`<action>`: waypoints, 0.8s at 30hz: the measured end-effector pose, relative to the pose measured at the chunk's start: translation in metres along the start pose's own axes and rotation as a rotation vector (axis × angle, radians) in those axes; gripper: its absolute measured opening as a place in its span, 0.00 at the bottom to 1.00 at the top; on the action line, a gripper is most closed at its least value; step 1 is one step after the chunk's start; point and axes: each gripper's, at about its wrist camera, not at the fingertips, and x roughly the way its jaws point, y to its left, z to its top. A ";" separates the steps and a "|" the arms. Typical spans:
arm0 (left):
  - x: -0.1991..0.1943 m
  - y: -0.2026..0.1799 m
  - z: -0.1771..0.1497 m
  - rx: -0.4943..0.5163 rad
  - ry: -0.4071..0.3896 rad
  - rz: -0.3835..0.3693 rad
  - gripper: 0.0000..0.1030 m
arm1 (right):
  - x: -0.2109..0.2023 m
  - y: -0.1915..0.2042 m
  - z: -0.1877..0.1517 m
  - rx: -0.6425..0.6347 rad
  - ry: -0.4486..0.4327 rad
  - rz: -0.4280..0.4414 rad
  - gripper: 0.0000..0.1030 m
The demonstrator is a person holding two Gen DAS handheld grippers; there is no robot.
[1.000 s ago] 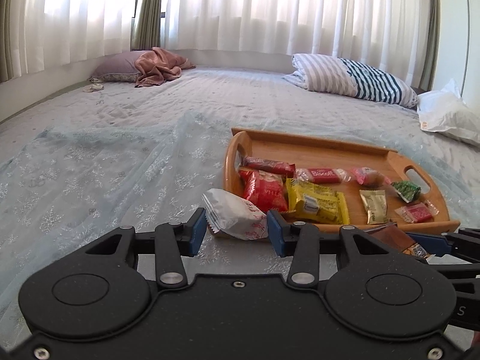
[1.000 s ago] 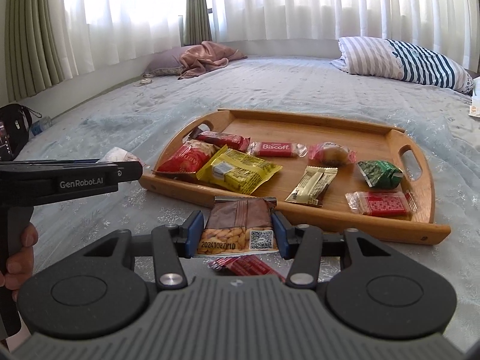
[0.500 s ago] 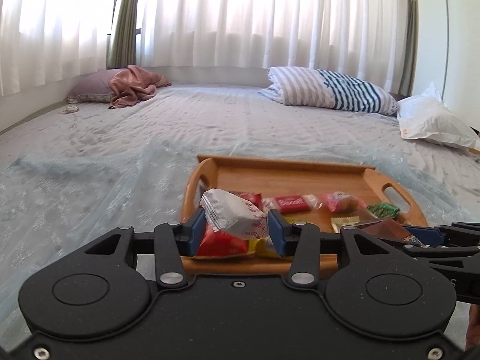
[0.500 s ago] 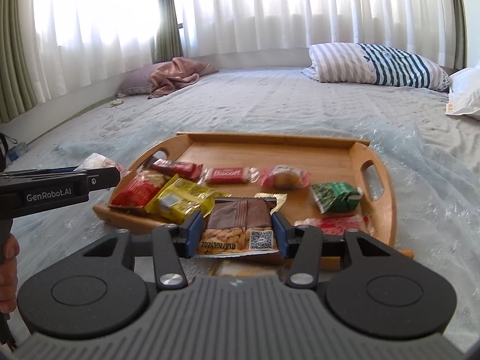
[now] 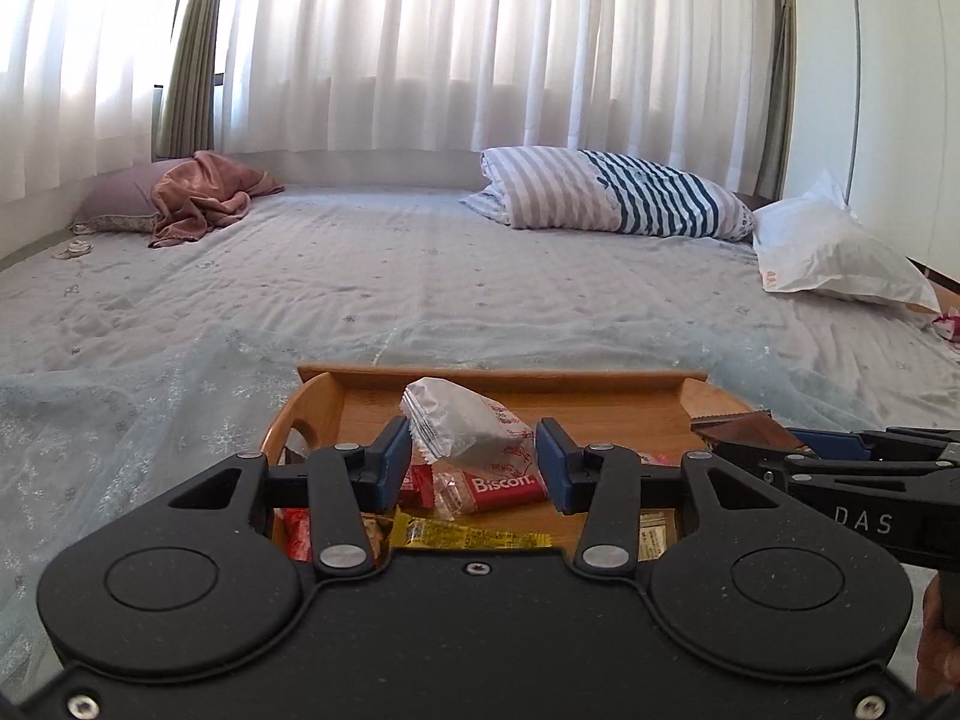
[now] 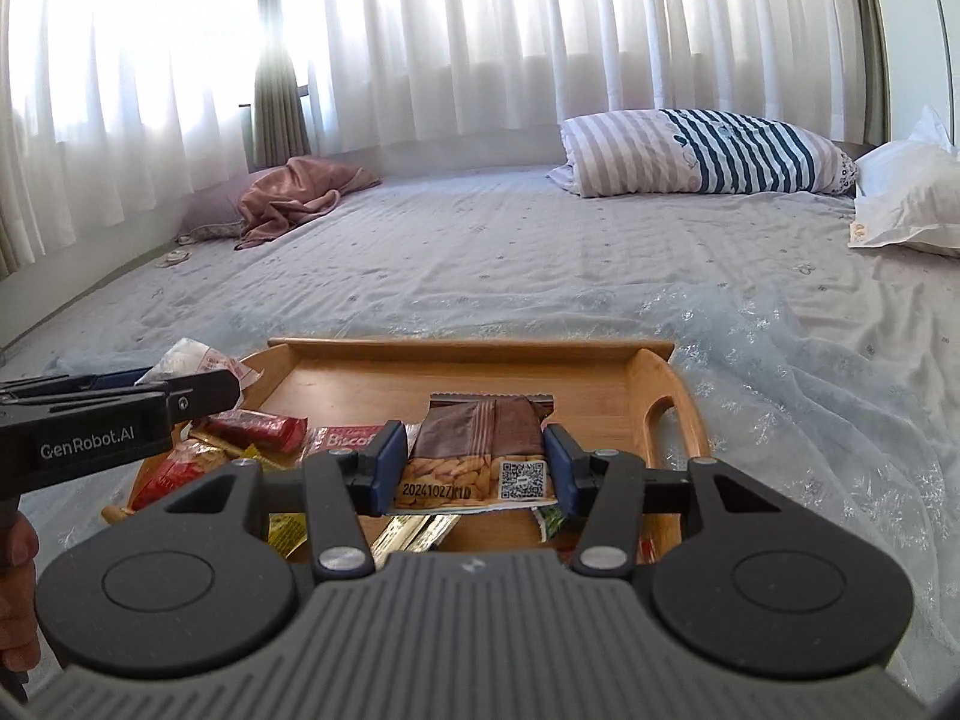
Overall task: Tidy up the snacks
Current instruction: 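Lift both snacks and carry them over the tray, then lower the almond bar and white pastry onto the tray and open both tools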
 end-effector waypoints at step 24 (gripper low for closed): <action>0.105 -0.039 0.045 0.001 0.054 -0.070 0.42 | 0.069 -0.048 0.034 -0.008 0.030 -0.049 0.50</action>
